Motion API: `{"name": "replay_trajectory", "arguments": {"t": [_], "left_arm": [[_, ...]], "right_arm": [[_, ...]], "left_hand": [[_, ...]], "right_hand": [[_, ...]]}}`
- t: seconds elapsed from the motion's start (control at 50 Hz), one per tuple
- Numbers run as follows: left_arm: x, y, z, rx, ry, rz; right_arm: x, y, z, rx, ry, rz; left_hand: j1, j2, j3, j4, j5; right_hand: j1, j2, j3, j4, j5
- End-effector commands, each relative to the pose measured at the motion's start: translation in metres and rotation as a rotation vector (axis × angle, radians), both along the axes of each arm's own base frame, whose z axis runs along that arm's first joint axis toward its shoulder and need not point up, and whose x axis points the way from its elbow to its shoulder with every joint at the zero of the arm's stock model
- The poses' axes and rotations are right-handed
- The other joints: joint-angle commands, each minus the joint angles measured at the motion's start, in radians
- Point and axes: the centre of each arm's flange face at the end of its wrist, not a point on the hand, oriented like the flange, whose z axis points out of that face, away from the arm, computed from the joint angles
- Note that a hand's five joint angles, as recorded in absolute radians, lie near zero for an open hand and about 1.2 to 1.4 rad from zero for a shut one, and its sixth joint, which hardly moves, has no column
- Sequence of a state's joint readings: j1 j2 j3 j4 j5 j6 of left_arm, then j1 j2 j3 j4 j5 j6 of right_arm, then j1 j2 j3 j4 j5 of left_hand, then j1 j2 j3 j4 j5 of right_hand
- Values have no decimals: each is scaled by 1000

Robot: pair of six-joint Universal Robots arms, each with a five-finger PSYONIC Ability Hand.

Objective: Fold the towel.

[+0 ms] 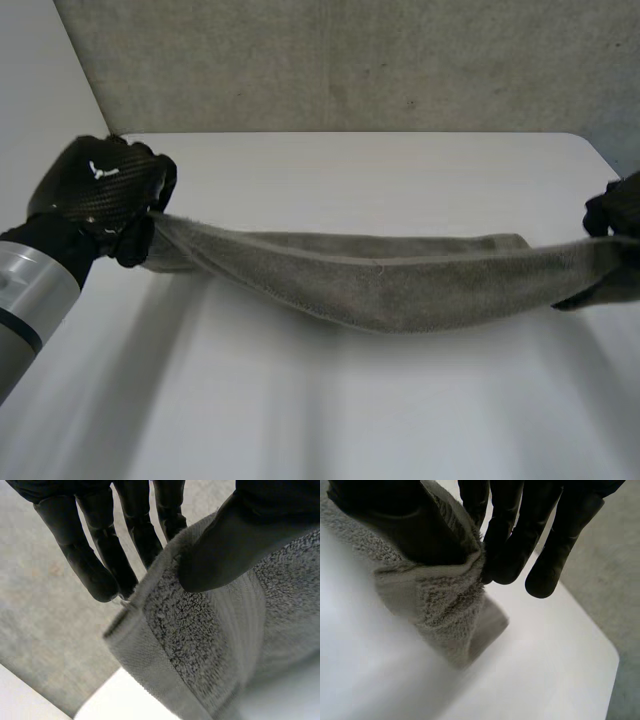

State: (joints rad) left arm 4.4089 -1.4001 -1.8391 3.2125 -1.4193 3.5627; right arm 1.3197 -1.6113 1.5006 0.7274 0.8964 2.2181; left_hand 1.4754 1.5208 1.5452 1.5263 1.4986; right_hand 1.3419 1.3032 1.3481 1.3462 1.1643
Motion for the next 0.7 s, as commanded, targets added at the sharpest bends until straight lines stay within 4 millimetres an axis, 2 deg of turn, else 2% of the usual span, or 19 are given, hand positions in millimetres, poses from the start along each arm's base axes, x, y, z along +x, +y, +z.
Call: {"name": "replay_trajectory", "arguments": {"t": [0.02, 0.04, 0.06, 0.08, 0.12, 0.14, 0.18, 0.24, 0.28, 0.3, 0.34, 0.36, 0.4, 0.46, 0.5, 0.52, 0.56, 0.7], "left_arm": [[-3, -11, -15, 46, -17, -1], [-3, -11, -15, 47, -17, -1], [-8, -18, -32, 100, -37, -9], [-8, -18, -32, 101, -37, -9], [-14, -32, -56, 180, -65, -14], [-14, -32, -56, 180, -65, -14], [-19, -47, -77, 237, -83, -14], [-21, -55, -86, 258, -90, -11], [-25, -73, -98, 273, -92, -5], [-25, -73, -98, 273, -92, -5], [-30, -90, -105, 270, -92, -5], [-30, -90, -105, 270, -92, -5], [-35, -109, -110, 257, -88, 2], [-38, -116, -112, 251, -86, 0], [-43, -129, -115, 232, -80, -6], [-43, -129, -115, 232, -80, -6], [-49, -141, -119, 207, -77, -8], [-54, -160, -124, 156, -63, 1]], "right_arm": [[-3, -7, 10, -43, -54, 20], [-3, -7, 10, -43, -54, 20], [0, -9, 6, -28, -58, 36], [0, -9, 6, -28, -58, 36], [12, -19, -11, 39, -58, 78], [12, -19, -11, 39, -58, 78], [21, -29, -27, 91, -23, 86], [23, -34, -33, 109, -2, 78], [24, -50, -49, 122, 29, 59], [24, -50, -49, 122, 29, 59], [25, -67, -71, 133, 47, 47], [25, -67, -71, 133, 47, 47], [26, -82, -88, 117, 65, 30], [25, -90, -94, 92, 76, 16], [32, -101, -103, 22, 104, 10], [33, -101, -103, 22, 104, 10], [46, -111, -113, -79, 125, 19], [52, -130, -116, -243, 130, 7]], "left_hand": [[-79, -125, -149, -130, -277], [-79, -125, -149, -130, -277], [-79, -125, -149, -130, -277], [-79, -125, -149, -130, -277], [-79, -125, -149, -130, -277], [-79, -125, -149, -130, -277], [-79, -125, -149, -130, -277], [-79, -125, -149, -130, -277], [-79, -125, -149, -130, -277], [-79, -125, -149, -130, -277], [-79, -125, -149, -130, -277], [-79, -125, -149, -130, -277], [-79, -125, -149, -130, -277], [-79, -125, -149, -130, -277], [-79, -125, -149, -130, -277], [-79, -125, -149, -130, -277], [-79, -125, -149, -130, -277], [-79, -125, -149, -130, -277]], "right_hand": [[54, 93, 48, 50, 57], [54, 93, 48, 50, 57], [54, 93, 48, 50, 57], [54, 93, 48, 50, 57], [54, 93, 48, 50, 57], [54, 93, 48, 50, 57], [54, 93, 48, 50, 57], [54, 93, 48, 50, 57], [54, 93, 48, 50, 57], [54, 93, 48, 50, 57], [54, 93, 48, 50, 57], [54, 93, 48, 50, 57], [54, 93, 48, 50, 57], [54, 93, 48, 50, 57], [54, 93, 48, 50, 57], [54, 93, 48, 50, 57], [54, 93, 48, 50, 57], [54, 93, 48, 50, 57]]}}
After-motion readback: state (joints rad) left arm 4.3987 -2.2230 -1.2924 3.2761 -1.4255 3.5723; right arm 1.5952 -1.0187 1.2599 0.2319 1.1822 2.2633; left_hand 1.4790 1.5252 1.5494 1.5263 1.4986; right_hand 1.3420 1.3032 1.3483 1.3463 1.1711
